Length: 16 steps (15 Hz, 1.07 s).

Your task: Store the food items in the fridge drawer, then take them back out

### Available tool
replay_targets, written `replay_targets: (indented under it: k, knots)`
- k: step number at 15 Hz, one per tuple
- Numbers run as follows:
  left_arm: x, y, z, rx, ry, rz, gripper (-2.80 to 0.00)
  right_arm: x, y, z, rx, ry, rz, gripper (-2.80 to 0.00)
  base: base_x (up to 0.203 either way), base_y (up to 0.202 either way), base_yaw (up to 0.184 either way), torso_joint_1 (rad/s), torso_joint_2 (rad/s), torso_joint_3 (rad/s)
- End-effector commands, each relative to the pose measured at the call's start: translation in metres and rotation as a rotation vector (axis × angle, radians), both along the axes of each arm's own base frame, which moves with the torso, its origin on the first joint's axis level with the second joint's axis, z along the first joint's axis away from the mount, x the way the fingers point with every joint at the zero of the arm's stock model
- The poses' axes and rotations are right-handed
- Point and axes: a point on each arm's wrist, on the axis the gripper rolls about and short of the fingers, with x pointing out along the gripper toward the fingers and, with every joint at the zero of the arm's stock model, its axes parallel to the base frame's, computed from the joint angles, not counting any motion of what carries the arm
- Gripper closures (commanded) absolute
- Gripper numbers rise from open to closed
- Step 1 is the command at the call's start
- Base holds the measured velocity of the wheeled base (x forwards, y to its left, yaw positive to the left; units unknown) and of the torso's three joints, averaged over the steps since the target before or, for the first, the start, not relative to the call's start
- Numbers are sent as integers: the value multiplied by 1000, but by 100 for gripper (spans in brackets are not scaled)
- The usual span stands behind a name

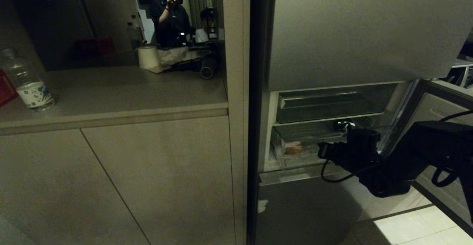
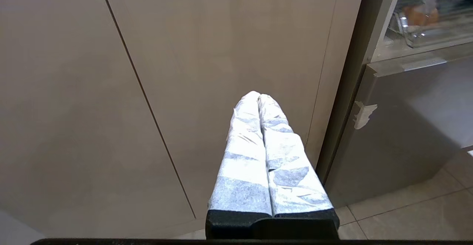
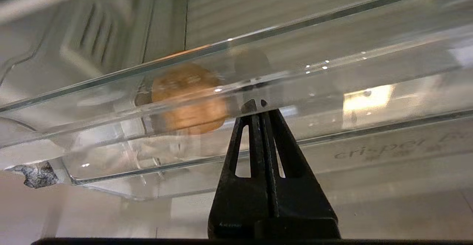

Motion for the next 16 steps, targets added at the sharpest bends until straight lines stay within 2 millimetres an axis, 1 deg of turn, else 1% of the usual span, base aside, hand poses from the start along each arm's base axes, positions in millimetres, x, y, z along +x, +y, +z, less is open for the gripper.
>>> replay_targets:
  k: [1, 5, 9, 11, 13, 14, 15, 16]
  knots:
    - [0, 0, 0, 0, 2, 0, 0, 21, 4, -12, 7, -43, 5, 0, 0, 0, 0, 0, 0, 0]
    - [0, 0, 0, 0, 3, 0, 0, 42, 8, -16, 15, -117, 9, 0, 0, 0, 0, 0, 0, 0]
    - [0, 0, 0, 0, 2, 0, 0, 47, 9, -14, 19, -140, 13, 0, 0, 0, 0, 0, 0, 0]
    - [0, 0, 0, 0, 3, 0, 0, 46, 8, -13, 18, -137, 11, 0, 0, 0, 0, 0, 0, 0]
    - [0, 0, 0, 0, 1, 0, 0, 36, 8, -4, 15, -126, 9, 0, 0, 0, 0, 0, 0, 0]
    - [0, 0, 0, 0, 0, 0, 0, 22, 6, 4, 13, -106, 8, 0, 0, 0, 0, 0, 0, 0]
    - [0, 0, 0, 0, 2, 0, 0, 4, 3, 18, 13, -92, 6, 0, 0, 0, 0, 0, 0, 0]
    - [0, 0, 0, 0, 1, 0, 0, -15, -1, 37, 14, -96, 2, 0, 0, 0, 0, 0, 0, 0]
